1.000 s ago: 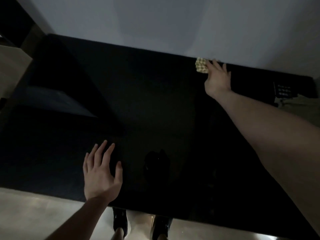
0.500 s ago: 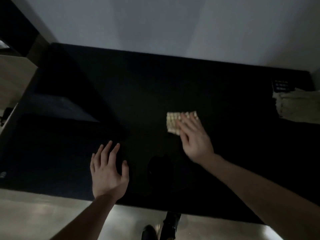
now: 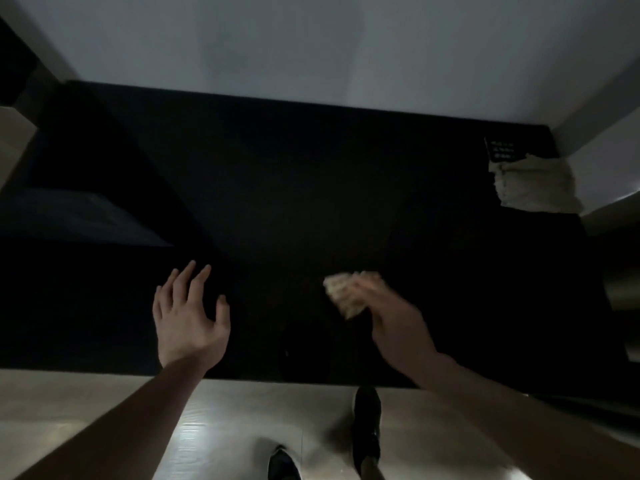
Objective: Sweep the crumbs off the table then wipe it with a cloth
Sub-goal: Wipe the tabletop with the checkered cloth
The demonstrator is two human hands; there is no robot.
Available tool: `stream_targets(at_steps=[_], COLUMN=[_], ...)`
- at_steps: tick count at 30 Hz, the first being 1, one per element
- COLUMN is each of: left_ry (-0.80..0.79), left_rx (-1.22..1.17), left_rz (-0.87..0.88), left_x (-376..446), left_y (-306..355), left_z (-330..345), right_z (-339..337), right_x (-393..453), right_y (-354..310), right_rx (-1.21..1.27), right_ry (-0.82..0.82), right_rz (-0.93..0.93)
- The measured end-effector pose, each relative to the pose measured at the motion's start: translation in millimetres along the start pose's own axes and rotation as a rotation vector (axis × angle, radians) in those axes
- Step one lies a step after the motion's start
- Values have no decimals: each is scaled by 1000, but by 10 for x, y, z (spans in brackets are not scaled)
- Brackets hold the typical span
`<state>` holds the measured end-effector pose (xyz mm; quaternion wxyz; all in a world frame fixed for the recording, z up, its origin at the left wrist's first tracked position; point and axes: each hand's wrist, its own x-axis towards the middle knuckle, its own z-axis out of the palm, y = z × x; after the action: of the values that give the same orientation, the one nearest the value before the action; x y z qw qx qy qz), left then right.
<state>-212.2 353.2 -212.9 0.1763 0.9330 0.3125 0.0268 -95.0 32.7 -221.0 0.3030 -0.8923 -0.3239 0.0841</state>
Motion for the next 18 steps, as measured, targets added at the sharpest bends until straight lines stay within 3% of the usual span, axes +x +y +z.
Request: stream_targets(at_steps=[3,6,13,18], left_ry=[-2,4,19,36], left_rx=[9,10,31,14], left_rz=[3,1,5,20], left_x=[11,15,46,61], left_y=[7,10,-7,-28], left_z=[3,-2,35,62], right_z=[-438,-793,-1149,-1154], right_x=[686,1362,2671,3053], right_y=[392,783,1334,1620], right_rx=[-70,-200,-267,-366], right_ry=[147,187,60,-131], right_rz=[176,258,394,508])
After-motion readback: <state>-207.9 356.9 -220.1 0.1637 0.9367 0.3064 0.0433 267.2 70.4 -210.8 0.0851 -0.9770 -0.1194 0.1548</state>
